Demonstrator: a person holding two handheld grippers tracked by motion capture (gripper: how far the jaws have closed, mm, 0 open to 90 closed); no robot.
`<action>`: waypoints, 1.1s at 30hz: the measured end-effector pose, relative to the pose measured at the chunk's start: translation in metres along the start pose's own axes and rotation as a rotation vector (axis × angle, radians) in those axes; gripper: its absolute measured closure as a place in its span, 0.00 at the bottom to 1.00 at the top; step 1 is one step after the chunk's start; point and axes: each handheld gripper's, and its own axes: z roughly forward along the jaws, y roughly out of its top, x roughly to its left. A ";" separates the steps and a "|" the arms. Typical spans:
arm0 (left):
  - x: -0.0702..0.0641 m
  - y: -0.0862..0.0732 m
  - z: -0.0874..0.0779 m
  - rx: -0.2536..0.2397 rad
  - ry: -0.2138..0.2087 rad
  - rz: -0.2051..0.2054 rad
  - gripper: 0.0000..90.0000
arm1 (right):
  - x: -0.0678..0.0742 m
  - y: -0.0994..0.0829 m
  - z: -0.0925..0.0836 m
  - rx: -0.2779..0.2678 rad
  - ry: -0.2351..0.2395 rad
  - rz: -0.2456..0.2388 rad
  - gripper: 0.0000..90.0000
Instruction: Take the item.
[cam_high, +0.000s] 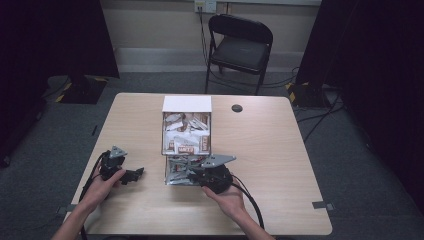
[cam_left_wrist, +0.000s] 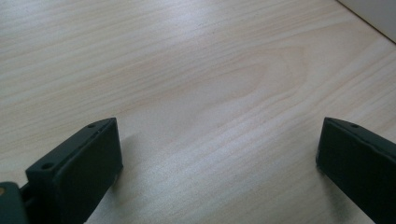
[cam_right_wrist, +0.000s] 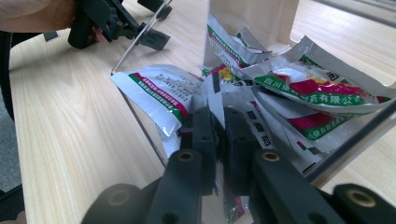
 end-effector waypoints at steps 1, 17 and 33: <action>0.000 0.000 0.000 0.000 0.000 0.000 0.00 | -0.001 -0.001 0.000 0.001 -0.002 0.001 0.99; 0.000 0.000 0.000 0.000 0.000 0.000 0.00 | -0.004 0.004 -0.009 -0.061 0.032 0.008 1.00; 0.000 0.000 0.000 0.000 0.000 0.000 0.00 | 0.004 0.007 -0.021 -0.108 0.054 0.003 1.00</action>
